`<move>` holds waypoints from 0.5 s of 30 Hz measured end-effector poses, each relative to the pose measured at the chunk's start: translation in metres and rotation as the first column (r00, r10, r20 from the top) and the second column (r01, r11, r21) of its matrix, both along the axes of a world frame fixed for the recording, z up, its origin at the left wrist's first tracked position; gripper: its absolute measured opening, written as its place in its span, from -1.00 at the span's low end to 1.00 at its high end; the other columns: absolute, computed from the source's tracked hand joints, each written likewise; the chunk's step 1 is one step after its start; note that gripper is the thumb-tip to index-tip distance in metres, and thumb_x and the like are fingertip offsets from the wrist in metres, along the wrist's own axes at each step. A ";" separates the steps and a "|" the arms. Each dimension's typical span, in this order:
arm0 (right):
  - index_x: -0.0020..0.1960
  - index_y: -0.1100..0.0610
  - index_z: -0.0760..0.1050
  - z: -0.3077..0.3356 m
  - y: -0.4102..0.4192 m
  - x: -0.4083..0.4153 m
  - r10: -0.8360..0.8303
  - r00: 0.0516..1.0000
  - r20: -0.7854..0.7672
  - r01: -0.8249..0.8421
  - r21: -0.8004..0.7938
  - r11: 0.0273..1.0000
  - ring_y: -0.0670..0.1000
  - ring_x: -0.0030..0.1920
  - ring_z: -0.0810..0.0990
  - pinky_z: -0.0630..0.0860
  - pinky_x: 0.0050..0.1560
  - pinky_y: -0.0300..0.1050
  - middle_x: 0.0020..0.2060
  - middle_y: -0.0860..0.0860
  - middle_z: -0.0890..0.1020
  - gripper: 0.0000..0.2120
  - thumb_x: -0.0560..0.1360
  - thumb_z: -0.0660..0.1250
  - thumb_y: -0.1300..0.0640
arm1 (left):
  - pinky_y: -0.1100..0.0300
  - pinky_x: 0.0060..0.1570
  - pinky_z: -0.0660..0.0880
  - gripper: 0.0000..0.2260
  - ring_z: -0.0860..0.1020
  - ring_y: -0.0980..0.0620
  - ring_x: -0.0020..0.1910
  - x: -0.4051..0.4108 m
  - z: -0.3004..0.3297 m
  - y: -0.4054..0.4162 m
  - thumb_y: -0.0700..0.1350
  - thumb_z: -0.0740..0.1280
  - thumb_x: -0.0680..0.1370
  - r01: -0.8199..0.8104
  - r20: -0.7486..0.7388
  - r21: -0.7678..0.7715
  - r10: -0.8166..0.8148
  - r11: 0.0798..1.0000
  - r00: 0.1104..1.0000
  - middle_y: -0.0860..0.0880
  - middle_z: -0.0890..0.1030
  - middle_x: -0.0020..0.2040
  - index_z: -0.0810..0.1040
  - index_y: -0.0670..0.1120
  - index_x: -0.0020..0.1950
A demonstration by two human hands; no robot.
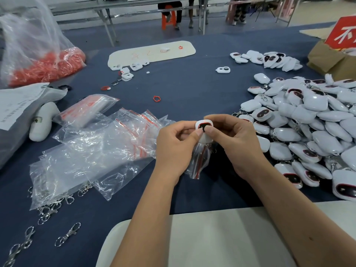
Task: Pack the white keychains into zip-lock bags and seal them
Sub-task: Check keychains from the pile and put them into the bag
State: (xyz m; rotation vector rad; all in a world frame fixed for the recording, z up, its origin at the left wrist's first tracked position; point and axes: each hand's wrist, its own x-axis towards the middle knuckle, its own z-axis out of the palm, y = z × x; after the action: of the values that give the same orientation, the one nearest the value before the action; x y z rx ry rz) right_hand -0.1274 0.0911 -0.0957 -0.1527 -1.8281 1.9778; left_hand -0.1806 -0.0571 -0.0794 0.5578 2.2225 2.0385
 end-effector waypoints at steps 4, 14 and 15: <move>0.16 0.16 0.69 -0.001 0.000 0.000 0.065 0.998 0.015 -0.065 0.041 0.997 0.06 0.02 0.77 0.65 0.03 -0.16 -0.02 0.07 0.78 -0.78 0.53 0.51 0.31 | 0.20 -0.10 0.64 -0.89 0.71 0.07 -0.16 0.000 0.001 0.002 -0.22 0.50 0.54 -0.064 -0.027 0.052 0.066 0.997 0.997 0.03 0.74 -0.16 0.74 -0.01 -0.03; 0.09 0.14 0.70 -0.002 0.001 -0.002 -0.136 0.989 0.051 0.137 -0.016 0.990 -0.05 -0.09 0.75 0.62 -0.03 -0.22 -0.10 0.01 0.78 -0.87 0.55 0.53 0.19 | 0.39 -0.23 0.46 -0.94 0.60 0.15 -0.22 0.003 -0.002 0.004 -0.10 0.41 0.54 -0.153 -0.133 -0.228 0.125 0.962 0.983 0.08 0.64 -0.23 0.60 0.00 -0.13; 0.09 0.15 0.70 -0.002 0.002 -0.002 -0.155 0.987 0.052 0.156 -0.021 0.987 -0.07 -0.11 0.73 0.61 -0.05 -0.24 -0.12 0.00 0.78 -0.87 0.55 0.53 0.19 | 0.38 -0.21 0.45 -0.95 0.58 0.15 -0.20 0.003 -0.002 0.004 -0.09 0.42 0.54 -0.149 -0.147 -0.278 0.112 0.949 0.983 0.09 0.63 -0.21 0.58 0.02 -0.11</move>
State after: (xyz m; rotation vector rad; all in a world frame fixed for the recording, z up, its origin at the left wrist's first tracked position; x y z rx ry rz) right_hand -0.1293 0.0928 -0.0976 -0.3451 -1.7655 1.9044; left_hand -0.1773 -0.0536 -0.0815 0.5391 2.6363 1.7263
